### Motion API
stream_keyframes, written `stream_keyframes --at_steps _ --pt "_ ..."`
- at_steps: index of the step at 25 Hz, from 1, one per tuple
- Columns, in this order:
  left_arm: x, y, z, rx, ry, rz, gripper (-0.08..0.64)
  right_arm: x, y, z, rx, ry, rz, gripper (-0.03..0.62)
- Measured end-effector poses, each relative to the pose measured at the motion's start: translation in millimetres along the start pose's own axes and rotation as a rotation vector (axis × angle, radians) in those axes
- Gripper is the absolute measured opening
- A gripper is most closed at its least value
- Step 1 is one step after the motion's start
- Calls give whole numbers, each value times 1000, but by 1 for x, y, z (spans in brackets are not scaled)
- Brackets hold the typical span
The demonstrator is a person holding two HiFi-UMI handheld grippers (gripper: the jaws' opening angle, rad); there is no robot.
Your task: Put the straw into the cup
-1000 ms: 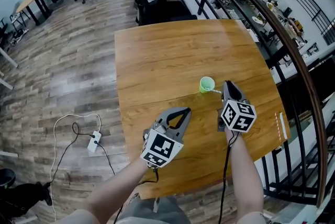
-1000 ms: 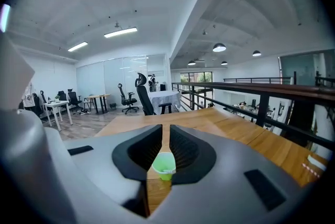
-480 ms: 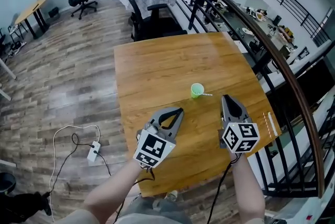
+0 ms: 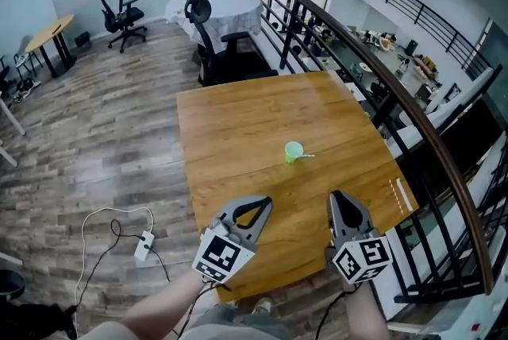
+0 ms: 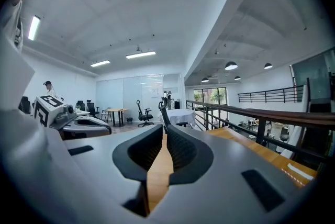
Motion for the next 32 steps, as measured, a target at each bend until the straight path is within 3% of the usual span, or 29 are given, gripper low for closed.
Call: stream_keyframes --at_steps 9,19,27,32 --pt "-55 30 -19 -8 38 46 14 -68 -30 10 1 30 25 35" --pt "-89 47 -28 -89 41 -4 13 -123 -44 32 48 46 72 35" --pt "-100 65 -30 -39 30 12 14 -138 -57 44 113 52 67 35" --pt "-100 67 -30 -79 17 20 14 -139 -58 45 133 70 73 34"
Point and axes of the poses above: the fingertips, and each gripper's own axes: x forward along the fingers, y to its right, z out of its underside, the point moved 9 cm from there along -x, backward along the fingers, and after that the axes turned 14 degrees about x, right-handed, at the moved point
